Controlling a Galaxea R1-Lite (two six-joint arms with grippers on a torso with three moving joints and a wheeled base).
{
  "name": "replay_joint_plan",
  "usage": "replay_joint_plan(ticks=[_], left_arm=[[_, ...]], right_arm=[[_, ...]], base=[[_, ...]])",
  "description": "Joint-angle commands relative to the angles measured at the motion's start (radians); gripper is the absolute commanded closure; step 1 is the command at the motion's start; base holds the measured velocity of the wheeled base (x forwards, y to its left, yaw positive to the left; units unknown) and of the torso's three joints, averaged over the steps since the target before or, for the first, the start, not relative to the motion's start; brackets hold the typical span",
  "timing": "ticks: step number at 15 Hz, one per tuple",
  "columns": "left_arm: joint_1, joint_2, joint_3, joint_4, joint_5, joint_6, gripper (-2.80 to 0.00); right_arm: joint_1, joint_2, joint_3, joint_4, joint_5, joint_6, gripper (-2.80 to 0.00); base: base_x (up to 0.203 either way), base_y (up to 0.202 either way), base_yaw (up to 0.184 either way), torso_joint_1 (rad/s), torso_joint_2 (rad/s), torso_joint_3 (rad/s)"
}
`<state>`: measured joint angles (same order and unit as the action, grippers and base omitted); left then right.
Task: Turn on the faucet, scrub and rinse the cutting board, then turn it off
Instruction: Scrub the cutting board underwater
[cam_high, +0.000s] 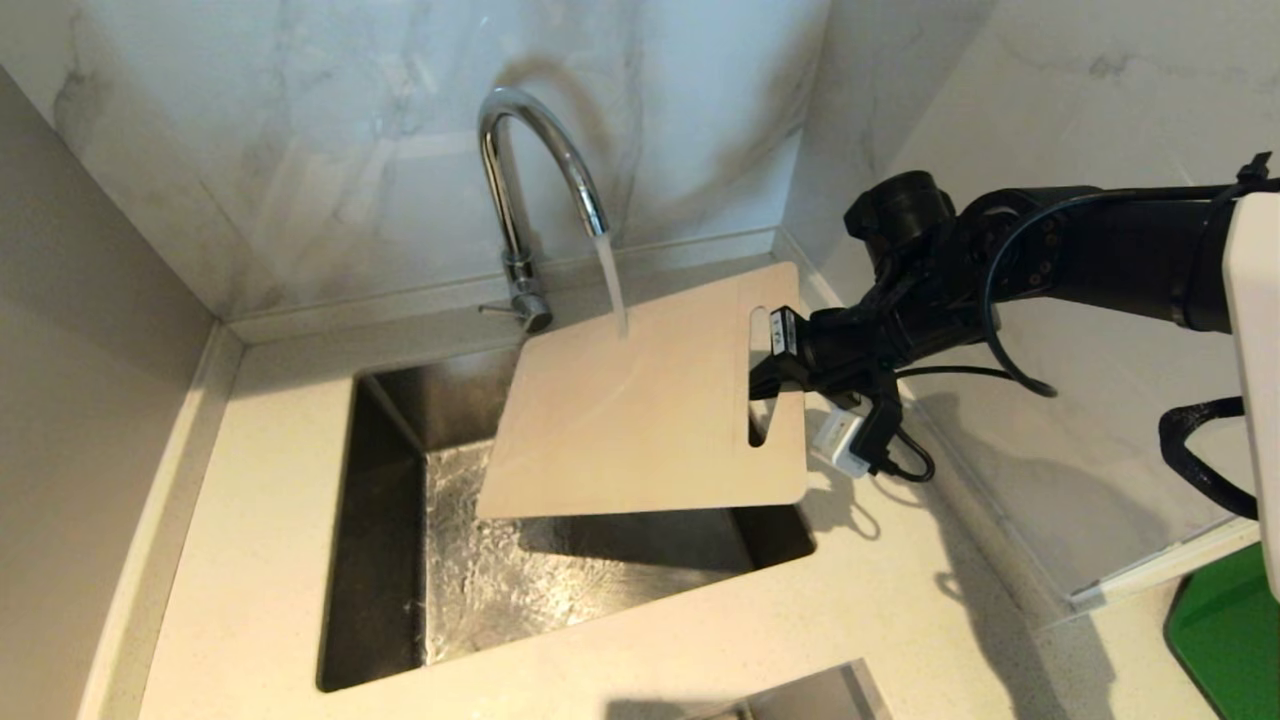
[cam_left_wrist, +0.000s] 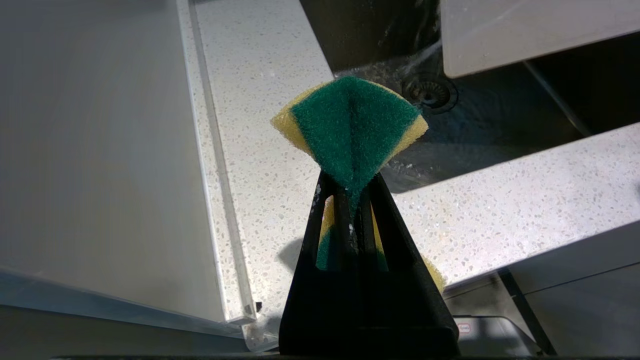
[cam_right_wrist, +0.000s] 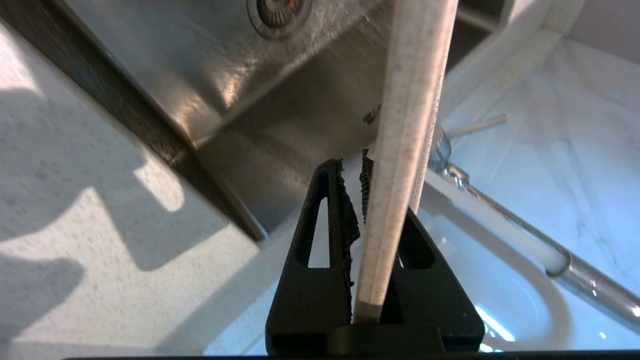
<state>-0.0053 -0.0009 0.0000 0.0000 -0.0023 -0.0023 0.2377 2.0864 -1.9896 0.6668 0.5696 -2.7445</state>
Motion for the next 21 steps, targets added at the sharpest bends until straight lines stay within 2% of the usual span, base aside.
replay_joint_plan(ticks=[1,4,12,15,21], left_arm=[[0.001,-0.001,0.002,0.0,0.0,-0.001,0.0],[0.0,-0.001,0.002,0.0,0.001,-0.001,0.0],[-0.001,-0.001,0.002,0.0,0.001,-0.001,0.0],[0.001,-0.001,0.002,0.0,0.0,-0.001,0.0],[-0.001,-0.001,0.002,0.0,0.0,-0.001,0.0]], right_arm=[[0.002,-0.005,0.0,-0.007,0.008,-0.016,0.0],[0.028,0.005,0.0,-0.023,0.035,-0.016,0.0],[0.072,0.036,0.0,-0.07,0.039,-0.016,0.0],[0.078,0.057,0.0,-0.098,0.082,-0.016,0.0],[0.077,0.077,0.0,-0.138,0.09,-0.016,0.0]], base=[[0.0,0.0,0.0,0.0,0.0,0.0],[0.0,0.0,0.0,0.0,0.0,0.0],[0.0,0.0,0.0,0.0,0.0,0.0],[0.0,0.0,0.0,0.0,0.0,0.0],[0.0,0.0,0.0,0.0,0.0,0.0]])
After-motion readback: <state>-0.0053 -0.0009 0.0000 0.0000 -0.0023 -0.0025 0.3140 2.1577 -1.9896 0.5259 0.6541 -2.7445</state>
